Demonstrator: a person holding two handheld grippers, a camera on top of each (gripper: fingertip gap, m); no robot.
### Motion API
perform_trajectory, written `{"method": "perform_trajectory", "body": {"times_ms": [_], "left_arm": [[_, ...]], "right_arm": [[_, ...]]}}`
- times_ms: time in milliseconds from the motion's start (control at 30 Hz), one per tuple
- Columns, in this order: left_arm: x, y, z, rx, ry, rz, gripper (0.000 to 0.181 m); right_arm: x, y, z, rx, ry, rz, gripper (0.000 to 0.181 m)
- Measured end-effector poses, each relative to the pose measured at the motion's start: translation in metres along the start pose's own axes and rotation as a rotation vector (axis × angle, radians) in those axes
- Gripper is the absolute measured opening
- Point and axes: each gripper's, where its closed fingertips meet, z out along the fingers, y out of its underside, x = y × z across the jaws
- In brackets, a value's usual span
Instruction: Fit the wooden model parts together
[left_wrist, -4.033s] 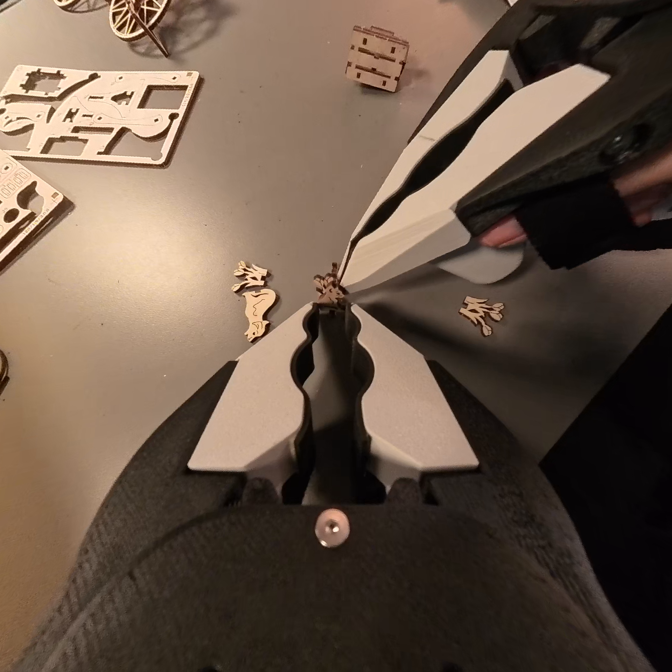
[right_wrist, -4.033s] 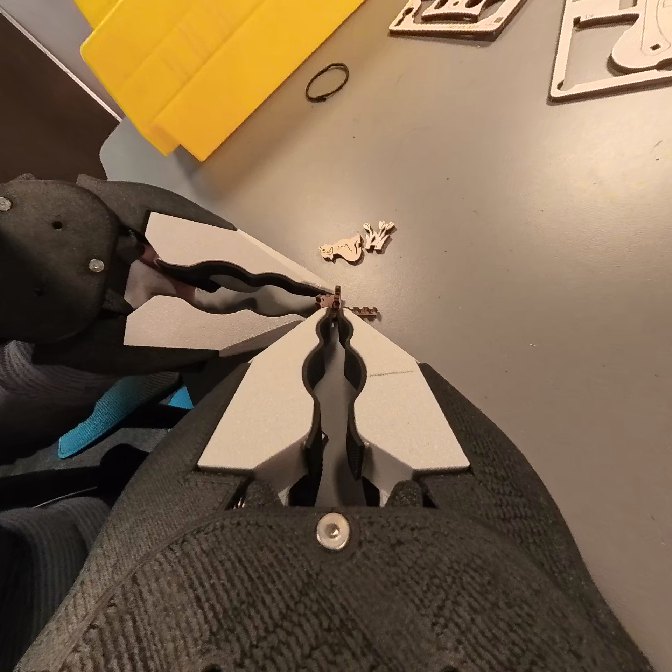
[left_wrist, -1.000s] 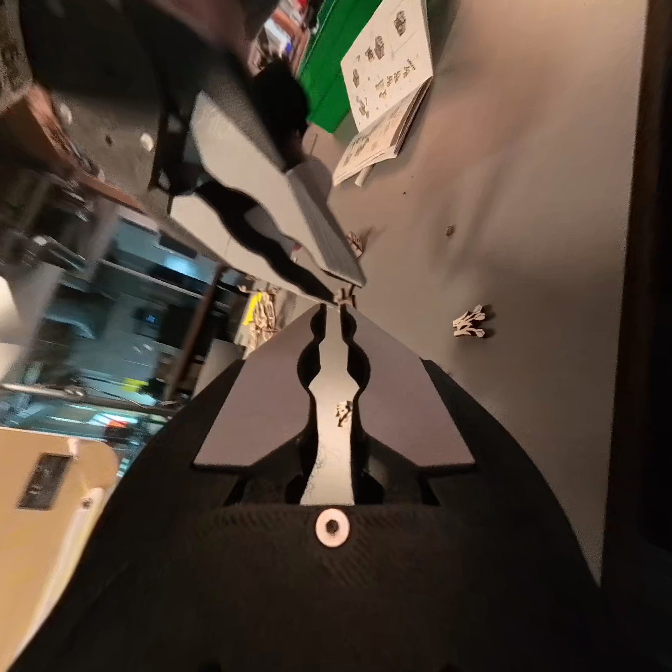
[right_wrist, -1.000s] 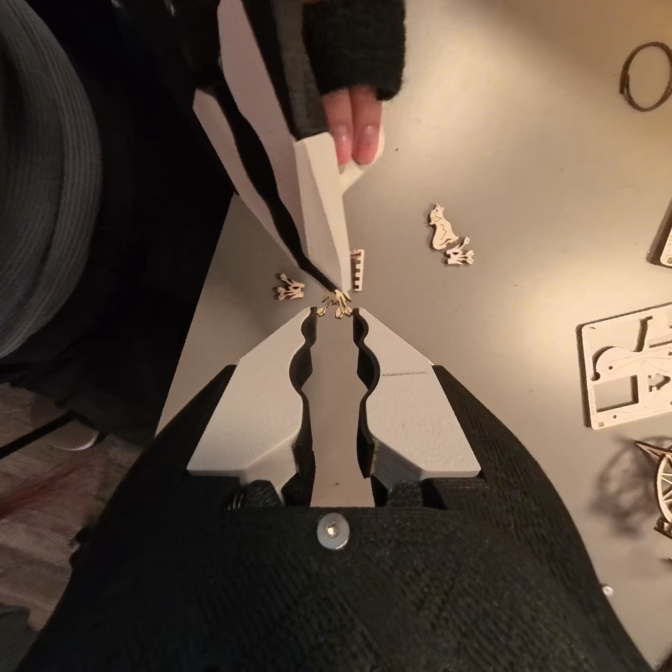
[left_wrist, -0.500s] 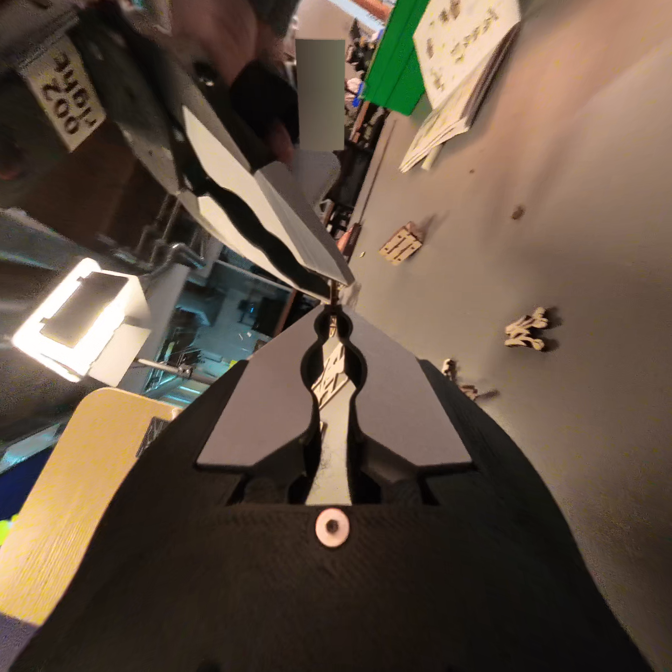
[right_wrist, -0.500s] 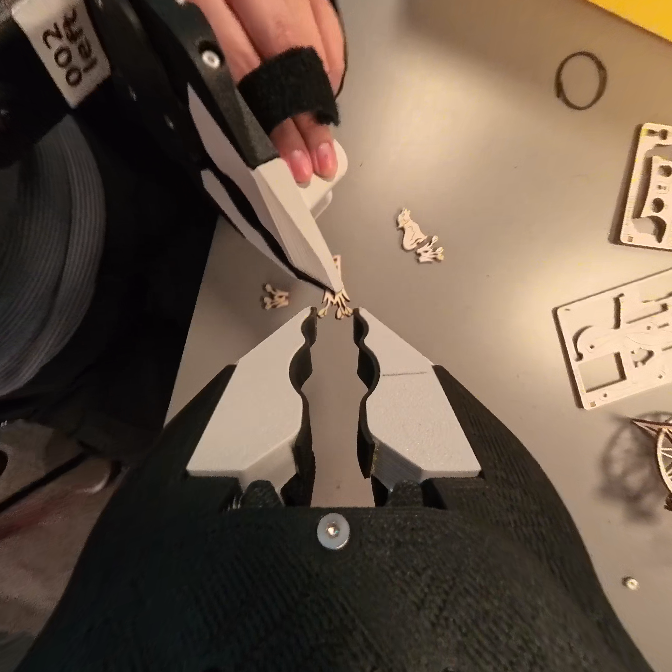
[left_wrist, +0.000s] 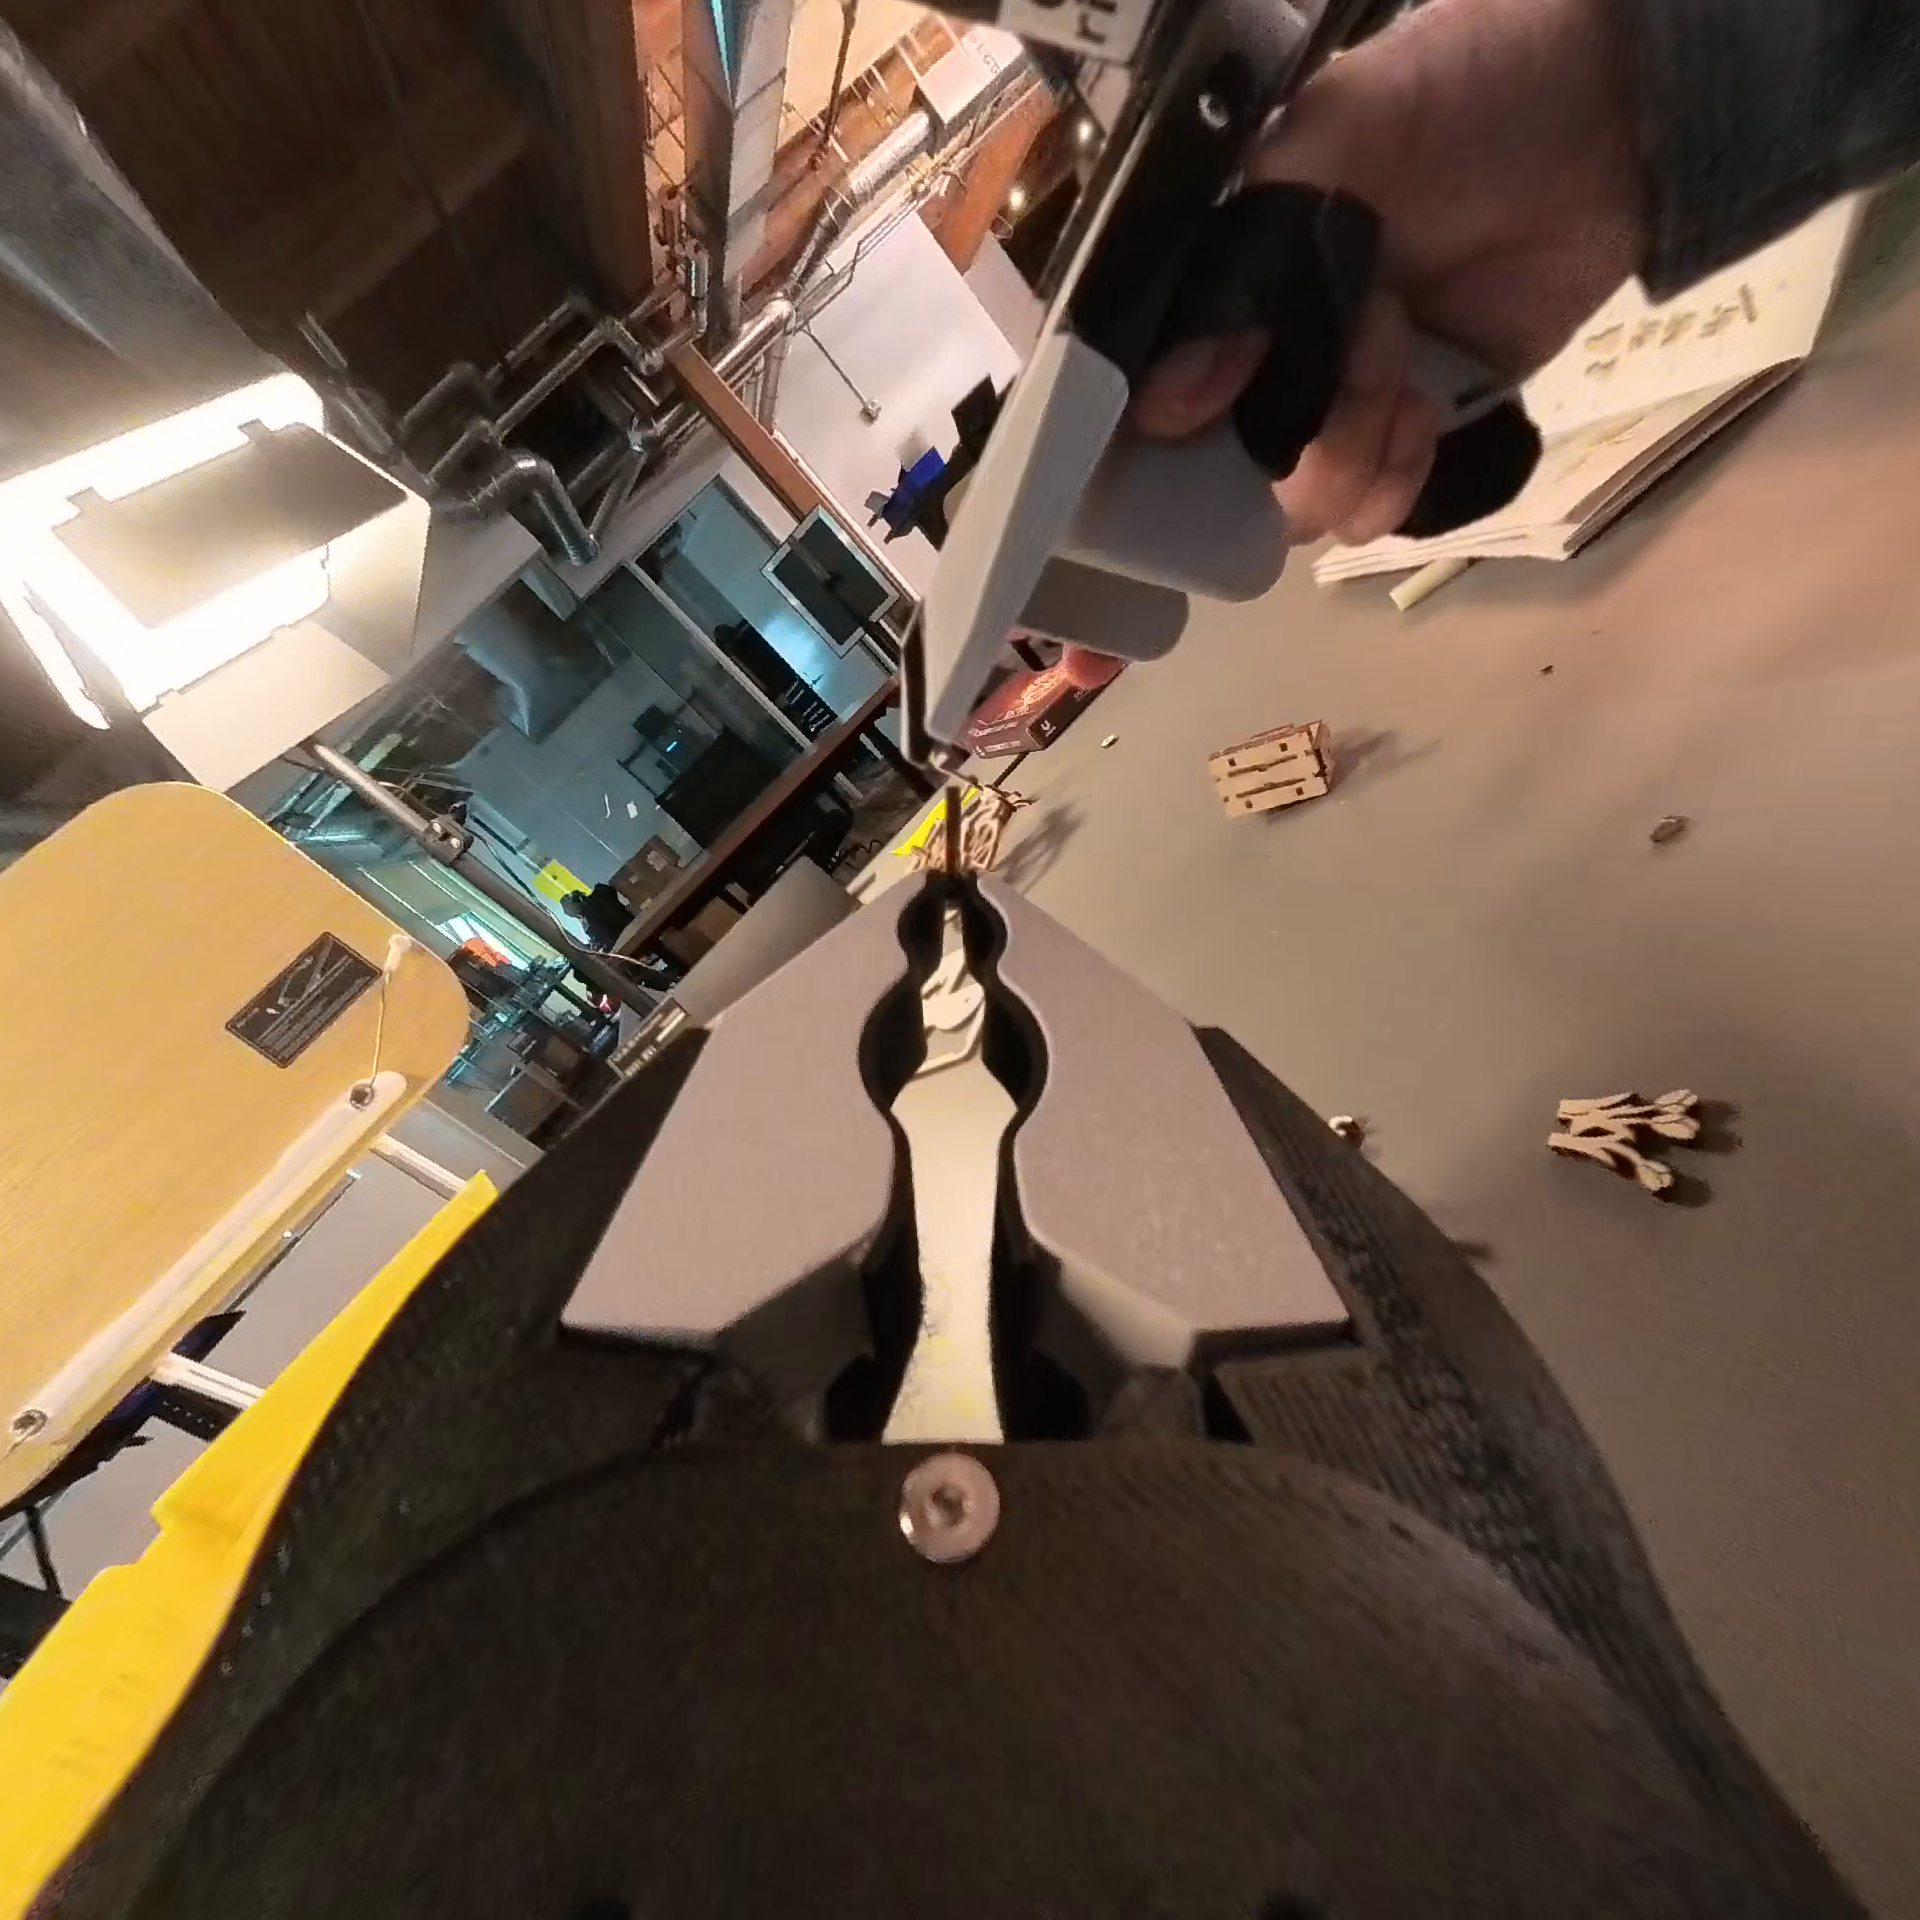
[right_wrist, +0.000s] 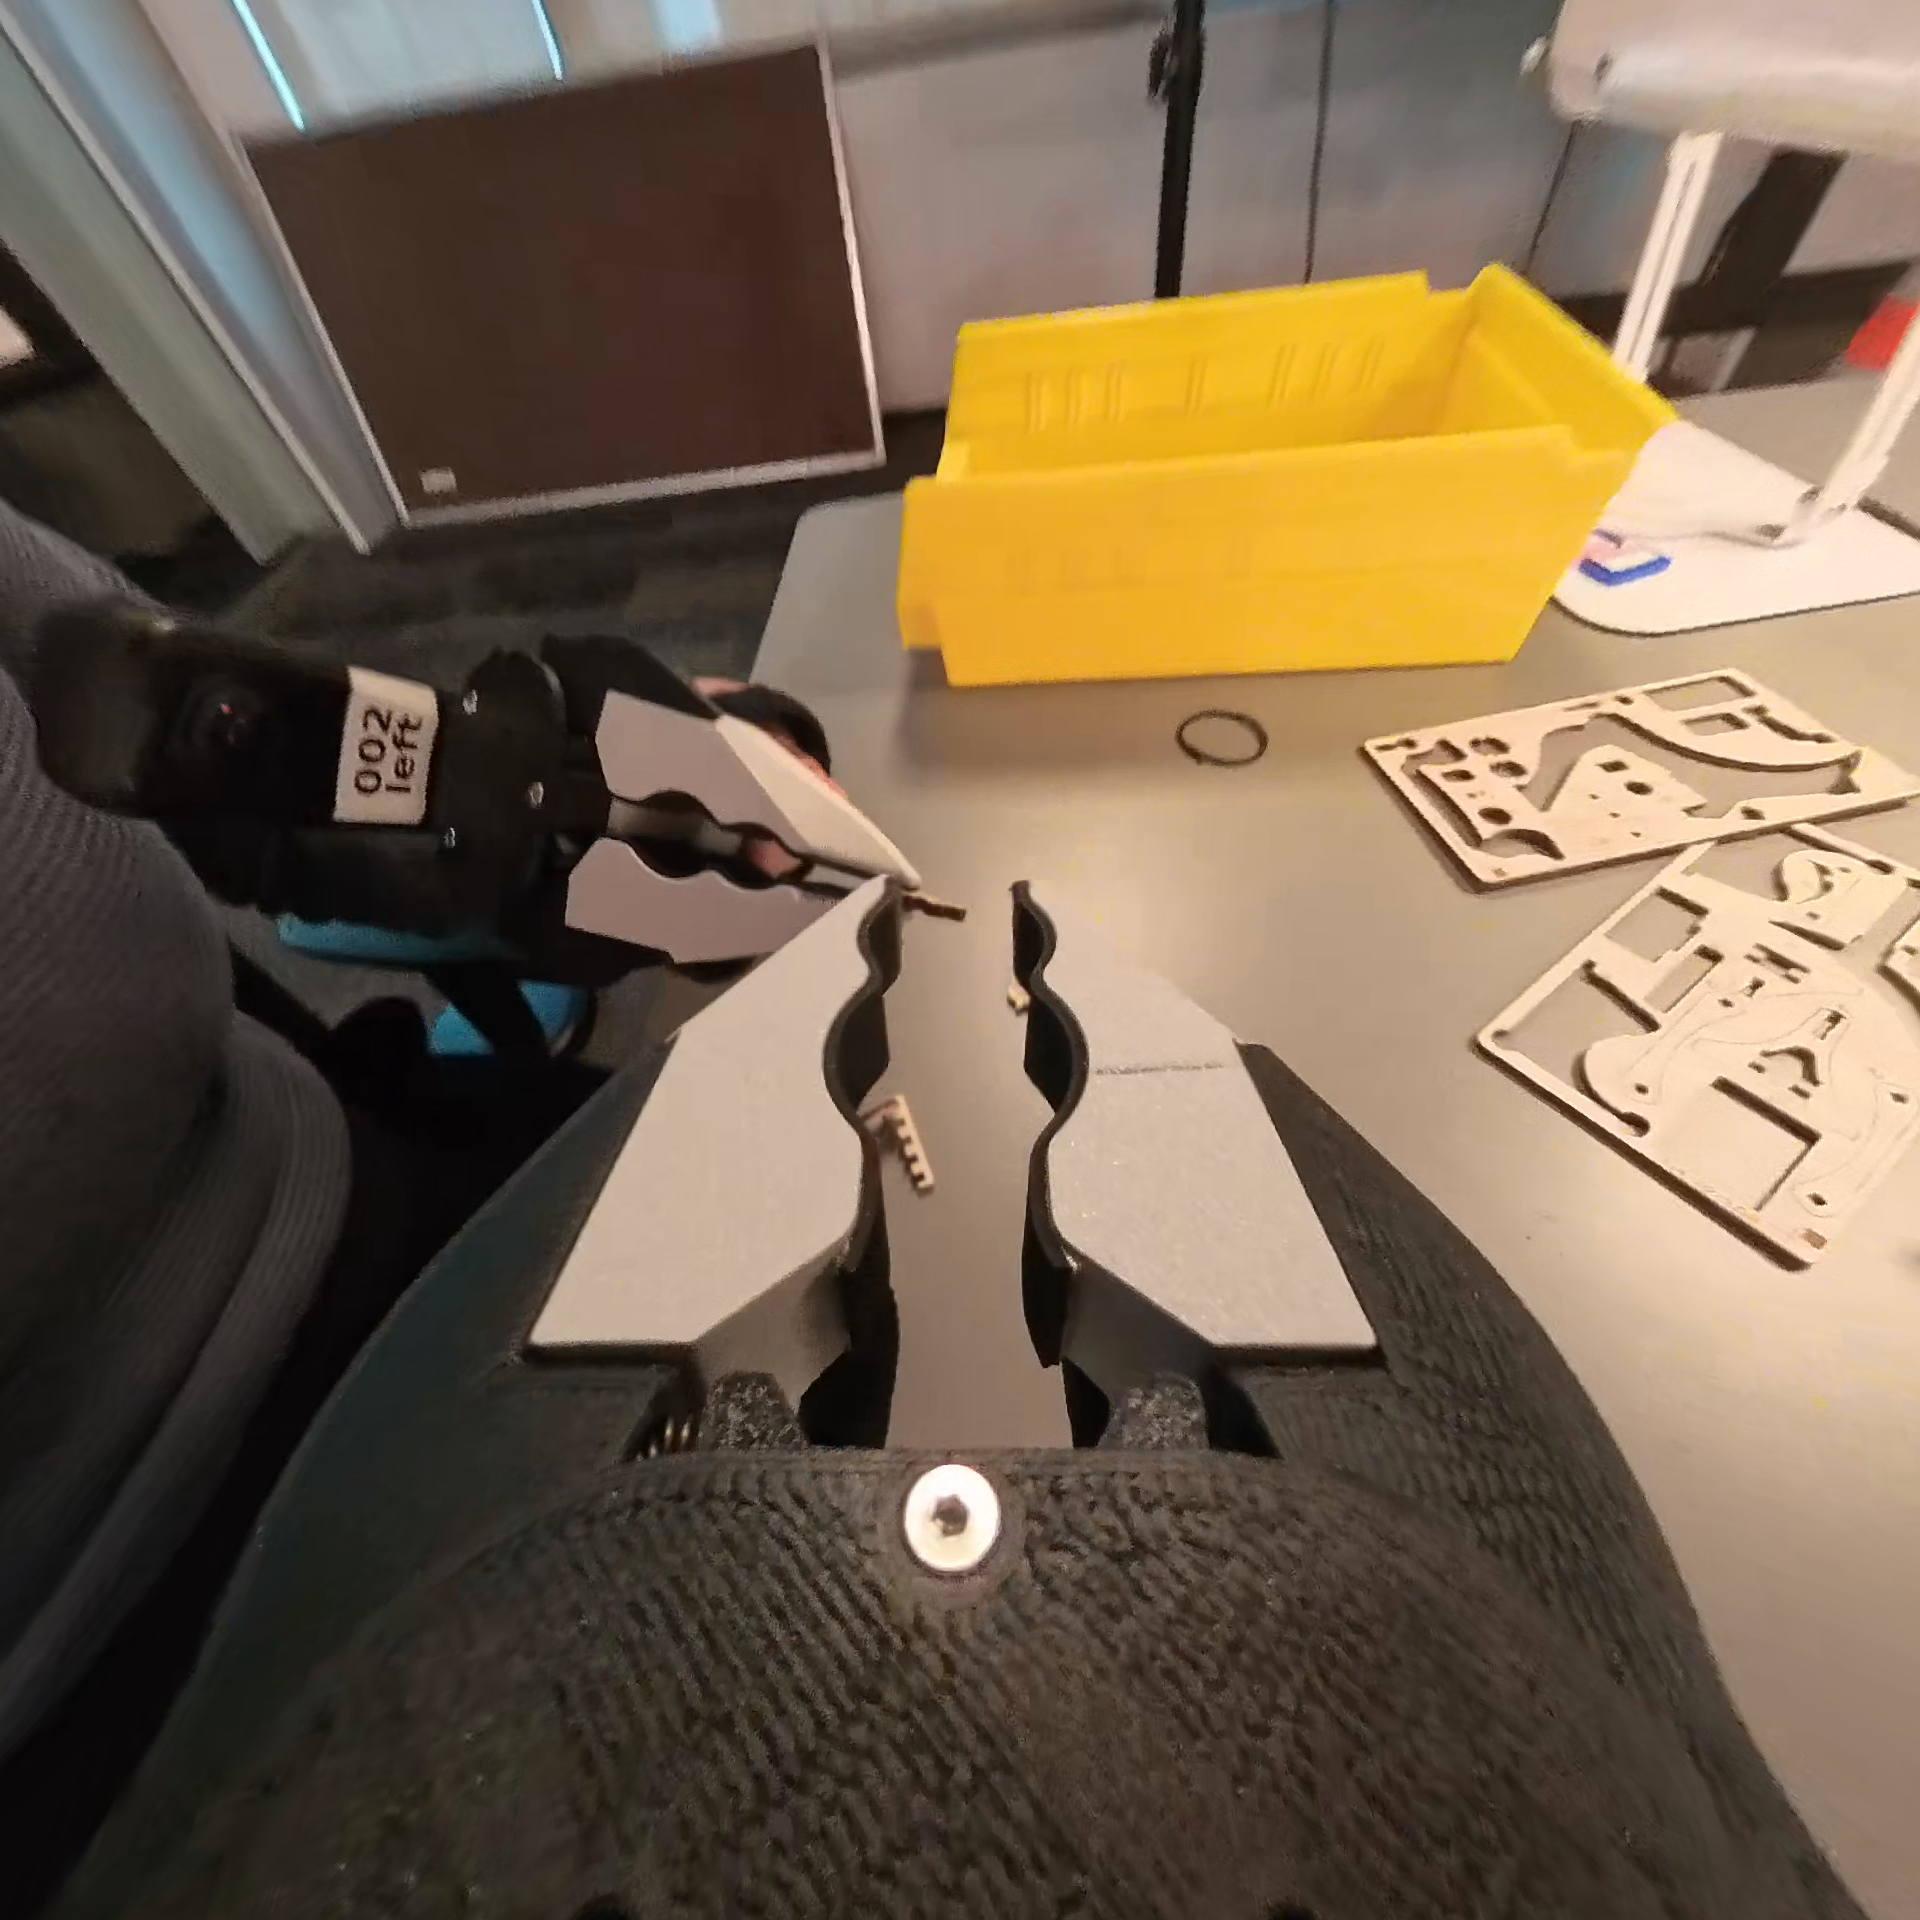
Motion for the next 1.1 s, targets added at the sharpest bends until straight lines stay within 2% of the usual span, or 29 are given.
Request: {"method": "perform_trajectory", "body": {"times_ms": [100,300,833,933,1033,1100], "left_arm": [[0.004,0.003,0.000,-0.006,0.000,0.002,0.001],[0.002,0.001,0.000,0.003,-0.010,-0.023,0.001],[0.010,-0.004,-0.002,0.032,0.017,0.022,0.001],[0.023,0.001,-0.003,0.018,0.185,-0.055,0.002],[0.040,0.013,-0.017,-0.010,0.471,-0.083,0.017],[0.045,0.025,-0.025,-0.056,0.597,-0.079,0.023]], "right_arm": [[0.000,-0.001,-0.002,0.096,-0.011,0.054,0.020],[-0.007,0.008,0.004,0.153,-0.074,0.156,0.023],[-0.013,0.016,0.010,0.152,-0.160,0.251,0.017],[-0.010,0.028,0.008,0.096,-0.141,0.213,0.017],[0.000,0.051,0.004,-0.008,-0.056,0.099,0.016],[0.001,0.061,0.003,-0.065,-0.032,0.023,0.016]]}}
